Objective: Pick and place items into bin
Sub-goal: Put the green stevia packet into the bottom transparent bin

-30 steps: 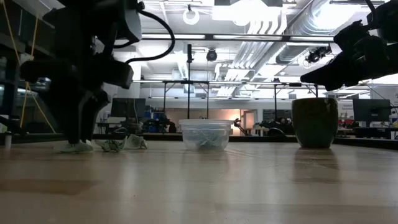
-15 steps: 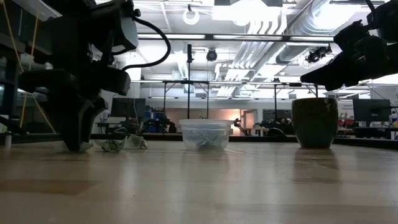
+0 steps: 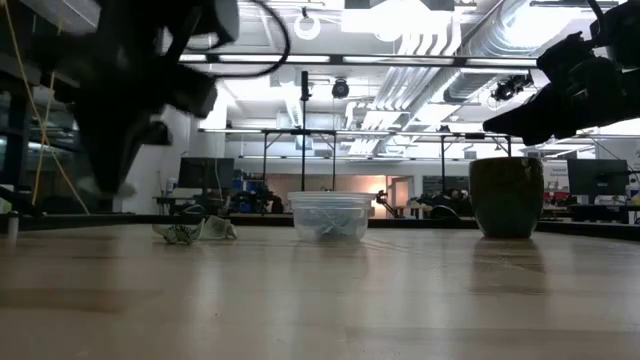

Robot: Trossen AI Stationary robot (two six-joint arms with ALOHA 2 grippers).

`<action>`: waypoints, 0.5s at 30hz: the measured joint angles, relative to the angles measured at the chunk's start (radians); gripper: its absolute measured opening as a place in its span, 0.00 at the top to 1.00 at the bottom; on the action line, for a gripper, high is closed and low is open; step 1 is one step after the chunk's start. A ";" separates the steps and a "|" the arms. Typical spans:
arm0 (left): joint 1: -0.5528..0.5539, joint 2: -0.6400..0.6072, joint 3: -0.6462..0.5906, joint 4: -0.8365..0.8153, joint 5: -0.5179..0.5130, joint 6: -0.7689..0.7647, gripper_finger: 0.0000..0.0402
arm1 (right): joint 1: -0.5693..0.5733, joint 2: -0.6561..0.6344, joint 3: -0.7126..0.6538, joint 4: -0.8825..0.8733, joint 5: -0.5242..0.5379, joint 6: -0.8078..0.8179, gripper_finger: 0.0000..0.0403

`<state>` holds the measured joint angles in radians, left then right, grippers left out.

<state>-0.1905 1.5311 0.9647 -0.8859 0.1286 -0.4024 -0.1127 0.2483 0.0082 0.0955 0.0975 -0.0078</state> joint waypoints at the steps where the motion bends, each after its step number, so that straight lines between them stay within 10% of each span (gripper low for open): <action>1: -0.003 0.000 0.030 -0.026 0.013 -0.024 0.92 | 0.000 0.000 0.000 0.000 0.000 0.001 0.97; 7: -0.116 -0.001 0.157 -0.149 0.024 -0.198 0.82 | 0.000 0.000 0.000 -0.002 0.000 0.002 0.97; 15: -0.337 -0.001 0.175 -0.162 0.046 -0.467 0.94 | 0.000 0.000 0.000 -0.002 0.000 0.000 0.97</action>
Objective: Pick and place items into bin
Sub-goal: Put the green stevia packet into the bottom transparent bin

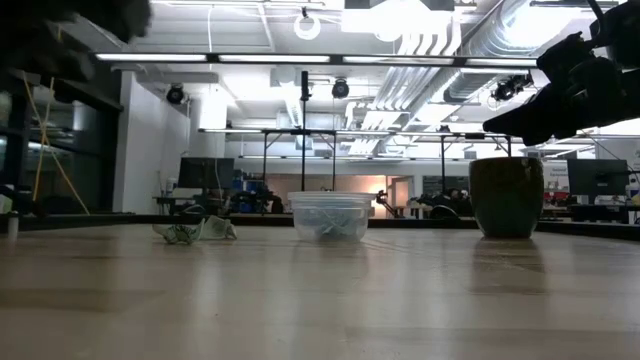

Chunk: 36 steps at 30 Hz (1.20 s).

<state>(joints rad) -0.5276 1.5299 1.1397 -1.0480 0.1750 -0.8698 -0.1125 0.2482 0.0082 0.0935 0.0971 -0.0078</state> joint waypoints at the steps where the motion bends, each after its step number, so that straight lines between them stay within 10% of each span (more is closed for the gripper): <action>1: -0.024 0.000 0.000 0.006 0.000 -0.033 0.94 | 0.000 0.000 0.000 0.000 0.000 0.000 0.97; 15: -0.140 0.000 0.000 0.000 -0.108 -0.201 0.64 | 0.000 0.000 0.000 0.000 0.000 0.005 0.97; 22: -0.006 -0.001 0.000 0.002 -0.498 -0.068 0.56 | 0.000 0.000 0.000 0.002 0.000 0.000 0.97; 36: 0.362 -0.001 -0.157 0.375 -0.259 0.519 0.29 | 0.000 0.000 0.000 0.023 0.000 -0.001 0.97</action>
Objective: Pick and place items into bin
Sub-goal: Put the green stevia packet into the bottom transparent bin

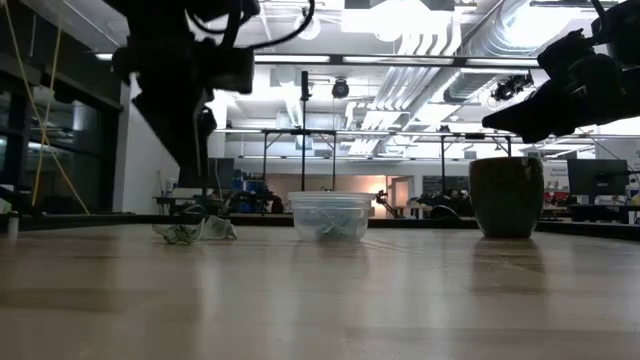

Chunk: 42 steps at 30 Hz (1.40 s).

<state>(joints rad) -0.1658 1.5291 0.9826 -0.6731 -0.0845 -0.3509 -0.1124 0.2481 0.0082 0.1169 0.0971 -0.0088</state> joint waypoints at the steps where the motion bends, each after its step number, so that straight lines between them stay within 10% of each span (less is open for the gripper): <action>1: 0.005 0.000 -0.013 0.004 -0.001 0.007 0.28 | 0.000 0.000 0.000 0.000 0.000 -0.002 0.97; 27: 0.015 0.008 -0.238 0.265 -0.011 -0.020 0.44 | 0.000 0.000 0.000 0.000 0.000 -0.018 0.97; 42: 0.015 0.008 -0.238 0.274 -0.012 -0.019 0.74 | 0.000 0.000 0.000 0.000 0.000 -0.018 0.97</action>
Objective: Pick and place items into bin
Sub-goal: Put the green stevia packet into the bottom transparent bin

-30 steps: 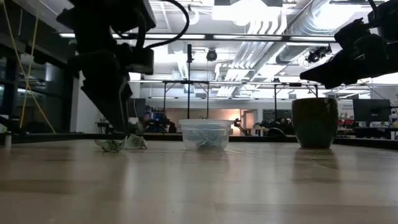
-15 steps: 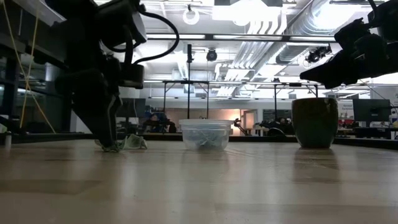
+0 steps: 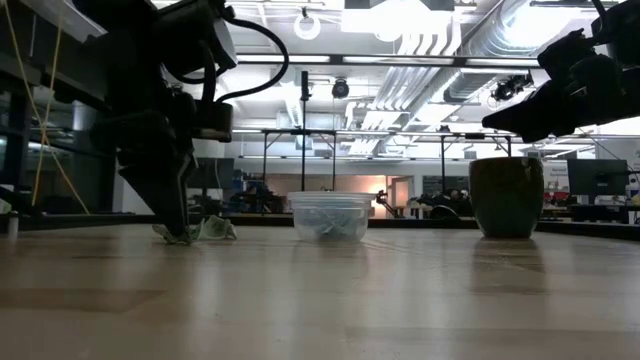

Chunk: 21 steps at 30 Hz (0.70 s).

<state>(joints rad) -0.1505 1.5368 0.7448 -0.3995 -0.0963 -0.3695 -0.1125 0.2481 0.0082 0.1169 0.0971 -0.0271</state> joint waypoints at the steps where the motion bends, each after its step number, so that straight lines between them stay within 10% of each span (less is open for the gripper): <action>1: 0.000 0.000 0.000 0.000 0.000 0.000 0.76 | 0.000 0.000 0.000 0.000 0.000 0.000 0.97; 10: 0.000 -0.002 0.001 -0.002 0.016 0.057 0.95 | 0.000 0.000 0.000 0.000 0.000 0.000 0.97; 21: -0.036 -0.003 0.216 -0.296 0.195 -0.046 0.86 | 0.000 0.000 0.000 0.000 0.000 0.000 0.97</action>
<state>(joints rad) -0.1868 1.5341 0.9612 -0.6957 0.0985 -0.4153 -0.1127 0.2481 0.0082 0.1169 0.0971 -0.0269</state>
